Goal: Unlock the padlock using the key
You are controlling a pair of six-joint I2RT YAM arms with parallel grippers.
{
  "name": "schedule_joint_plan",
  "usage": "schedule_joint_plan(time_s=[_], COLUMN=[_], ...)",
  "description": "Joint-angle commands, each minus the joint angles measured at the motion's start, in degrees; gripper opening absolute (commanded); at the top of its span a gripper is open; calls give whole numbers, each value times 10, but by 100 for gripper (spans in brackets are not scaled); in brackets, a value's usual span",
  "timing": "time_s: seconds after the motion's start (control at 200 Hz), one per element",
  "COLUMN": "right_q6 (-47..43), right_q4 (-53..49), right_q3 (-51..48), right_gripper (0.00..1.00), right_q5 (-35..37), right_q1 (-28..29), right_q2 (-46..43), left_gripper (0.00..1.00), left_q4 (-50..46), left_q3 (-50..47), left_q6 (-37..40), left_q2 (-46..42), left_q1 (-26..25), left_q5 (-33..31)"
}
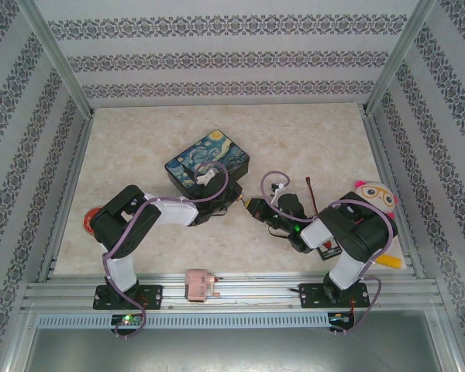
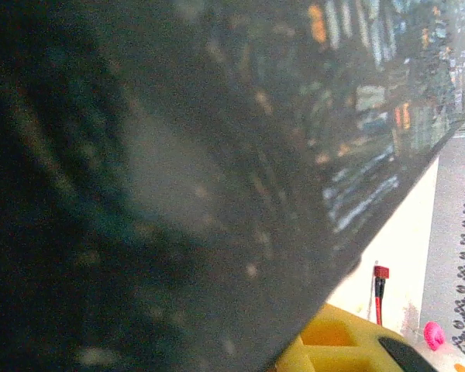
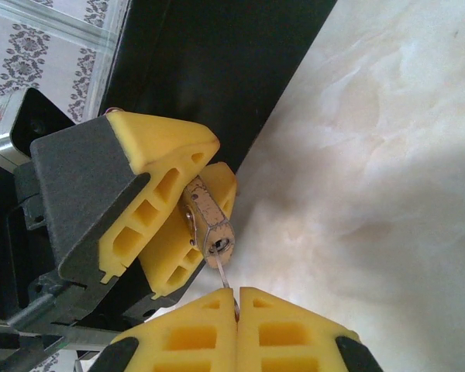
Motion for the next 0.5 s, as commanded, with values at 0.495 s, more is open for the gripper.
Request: schedule_joint_plan(time_s=[0.495], right_q6=[22], right_q4=[75], right_q3=[18], right_gripper=[0], right_q5=[-10], right_q1=[-12], right_q2=[40], left_gripper=[24], left_q4=[37], left_q3=[-12], left_q6=[-65], left_q2=[28], left_q1=[3], left_q5=[81])
